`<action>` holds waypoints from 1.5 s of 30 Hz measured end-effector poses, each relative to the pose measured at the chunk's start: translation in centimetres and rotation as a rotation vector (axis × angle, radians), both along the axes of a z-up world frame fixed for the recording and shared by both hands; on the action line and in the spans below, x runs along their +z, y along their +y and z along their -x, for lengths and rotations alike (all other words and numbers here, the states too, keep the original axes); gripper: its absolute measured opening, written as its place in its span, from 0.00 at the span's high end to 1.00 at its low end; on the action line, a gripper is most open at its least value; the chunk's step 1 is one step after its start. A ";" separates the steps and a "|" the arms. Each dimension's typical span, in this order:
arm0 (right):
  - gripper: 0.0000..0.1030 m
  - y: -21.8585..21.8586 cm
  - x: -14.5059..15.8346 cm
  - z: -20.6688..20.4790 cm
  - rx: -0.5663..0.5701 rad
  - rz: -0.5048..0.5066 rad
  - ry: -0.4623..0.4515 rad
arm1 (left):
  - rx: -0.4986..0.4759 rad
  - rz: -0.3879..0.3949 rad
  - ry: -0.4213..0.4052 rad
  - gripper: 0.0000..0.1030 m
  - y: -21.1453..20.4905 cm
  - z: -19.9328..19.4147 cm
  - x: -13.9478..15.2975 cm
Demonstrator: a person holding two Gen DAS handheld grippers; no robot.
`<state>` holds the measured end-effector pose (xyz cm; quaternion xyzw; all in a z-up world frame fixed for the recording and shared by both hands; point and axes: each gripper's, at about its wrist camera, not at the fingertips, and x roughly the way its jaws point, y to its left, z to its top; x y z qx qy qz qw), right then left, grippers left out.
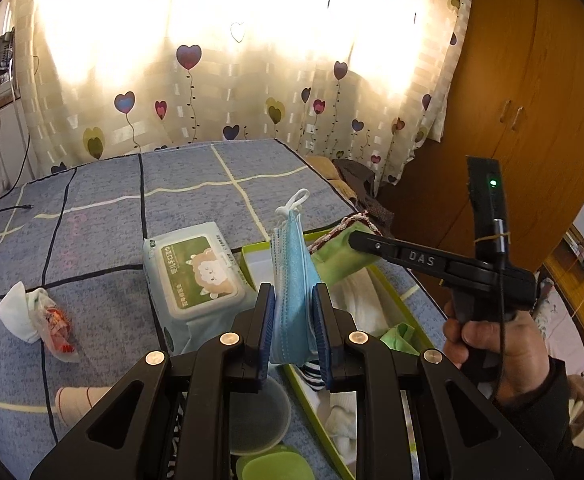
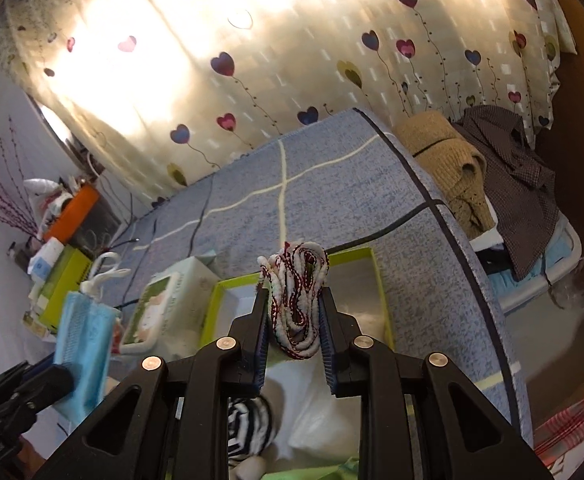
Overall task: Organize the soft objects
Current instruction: 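Carry the blue mask and green towel over the white tray, then lower the mask and towel into the tray and open both grippers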
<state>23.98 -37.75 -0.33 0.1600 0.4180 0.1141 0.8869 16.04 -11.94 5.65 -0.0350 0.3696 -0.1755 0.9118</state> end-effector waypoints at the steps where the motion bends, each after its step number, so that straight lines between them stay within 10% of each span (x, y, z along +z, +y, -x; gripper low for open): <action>1: 0.76 -0.3 -0.3 -0.4 -0.005 0.004 0.011 | -0.001 -0.004 0.003 0.80 -0.1 -0.1 -0.1; 10: 0.50 -1.0 0.5 0.5 -0.032 0.066 -0.003 | -0.012 -0.022 0.052 0.80 -1.2 -1.6 -0.9; 45: 0.50 -1.6 3.1 8.5 -0.022 -0.034 -0.084 | 0.042 -0.010 0.210 0.69 -3.4 -7.0 -3.6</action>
